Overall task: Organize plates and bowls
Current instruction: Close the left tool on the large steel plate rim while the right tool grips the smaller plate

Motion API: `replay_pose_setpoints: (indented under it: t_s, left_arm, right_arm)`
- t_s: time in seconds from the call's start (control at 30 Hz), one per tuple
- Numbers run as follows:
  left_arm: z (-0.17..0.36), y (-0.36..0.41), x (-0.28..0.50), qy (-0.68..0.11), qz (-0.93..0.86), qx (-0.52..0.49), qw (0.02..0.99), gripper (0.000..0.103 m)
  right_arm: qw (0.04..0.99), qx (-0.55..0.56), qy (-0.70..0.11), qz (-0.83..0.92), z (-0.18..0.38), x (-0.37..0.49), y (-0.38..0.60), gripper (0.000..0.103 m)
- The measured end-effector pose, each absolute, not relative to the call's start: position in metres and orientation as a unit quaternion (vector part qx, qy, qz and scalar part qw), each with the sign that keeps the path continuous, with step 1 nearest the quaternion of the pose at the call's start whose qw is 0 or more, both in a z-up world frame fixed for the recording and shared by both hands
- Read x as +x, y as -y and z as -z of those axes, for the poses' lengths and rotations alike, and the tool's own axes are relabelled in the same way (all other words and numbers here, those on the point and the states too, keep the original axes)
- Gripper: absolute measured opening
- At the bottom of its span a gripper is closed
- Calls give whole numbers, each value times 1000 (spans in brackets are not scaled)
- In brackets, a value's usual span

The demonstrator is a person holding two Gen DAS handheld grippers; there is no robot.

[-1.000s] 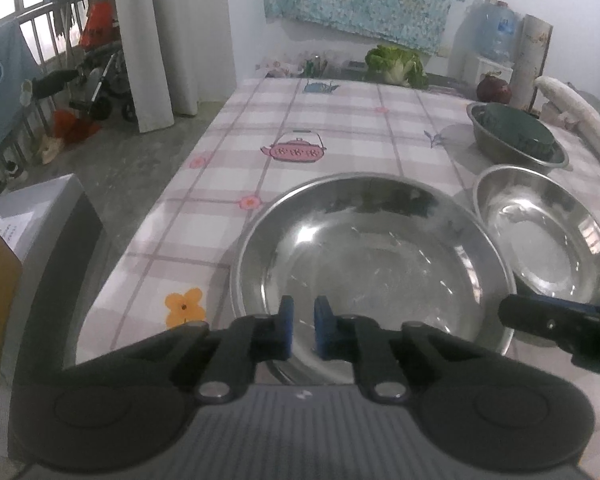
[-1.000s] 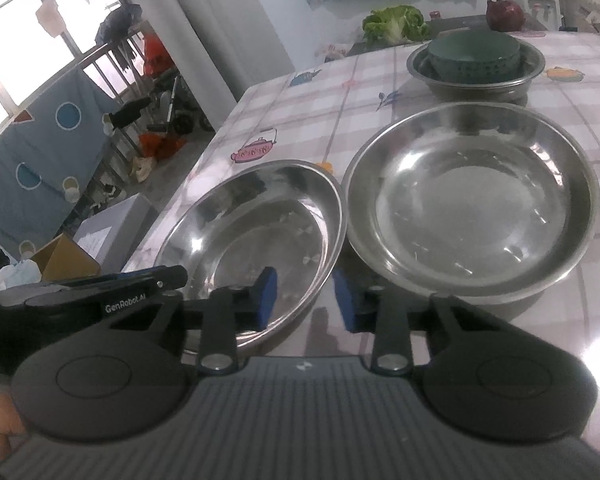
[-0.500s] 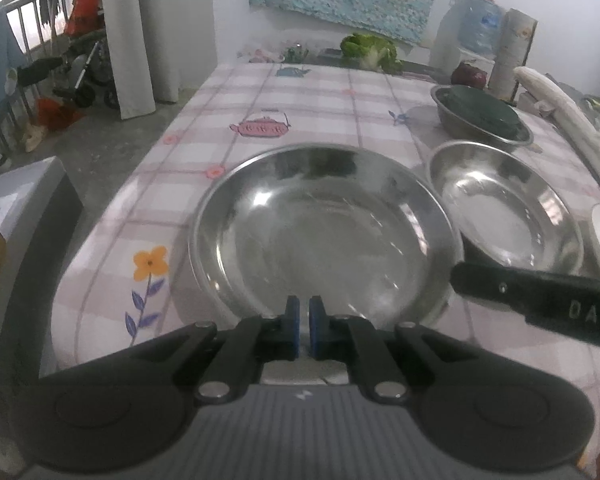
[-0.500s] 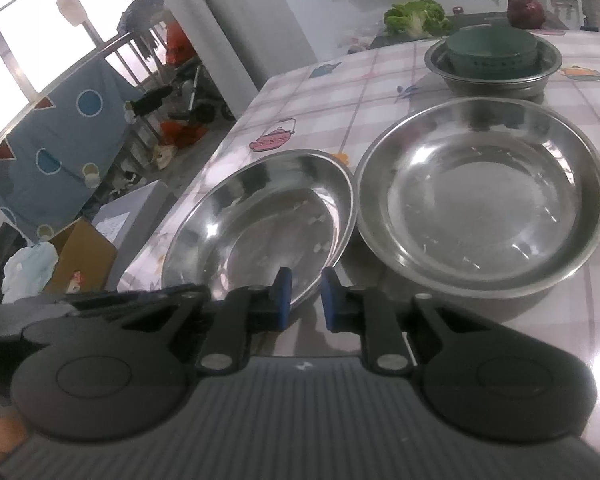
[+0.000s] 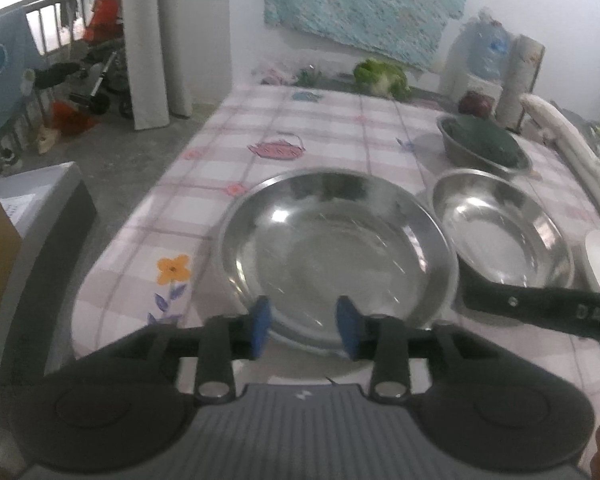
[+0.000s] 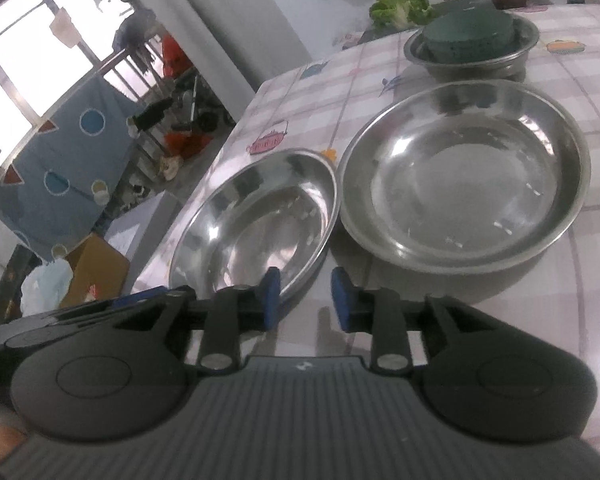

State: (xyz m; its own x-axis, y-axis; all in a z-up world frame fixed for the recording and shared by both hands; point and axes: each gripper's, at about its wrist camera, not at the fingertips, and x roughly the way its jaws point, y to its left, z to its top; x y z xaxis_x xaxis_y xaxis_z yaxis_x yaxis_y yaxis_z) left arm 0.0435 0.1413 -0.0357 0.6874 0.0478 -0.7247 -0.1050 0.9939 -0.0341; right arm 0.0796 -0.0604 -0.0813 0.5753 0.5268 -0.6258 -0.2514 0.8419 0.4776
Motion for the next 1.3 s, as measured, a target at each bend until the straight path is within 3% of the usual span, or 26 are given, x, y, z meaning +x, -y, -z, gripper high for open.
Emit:
replay_pose_setpoints:
  t_s: [0.13,0.33,0.67,0.87,1.3]
  left_arm:
    - [35,-154,53,-389,-60,-44,918,54]
    - [44,-166,79,-388,-75,-45,917,56]
    - [53,-174,112,-390,-97,-31,915,45]
    - [64,-182,124,-416,-105,-24,903,32]
    - [61,-186,106,-440,-83,-57,892,31]
  right_arm:
    - [871,176,-399,-225,81,85,59,40]
    - [871,171,-403,-223,87,96,52,40]
    - [871,159,-408,-220,95,117,38,36]
    - [876,150,-406,-213,98,124,34,23]
    - [871,145,-417,-218,95,122,41,21]
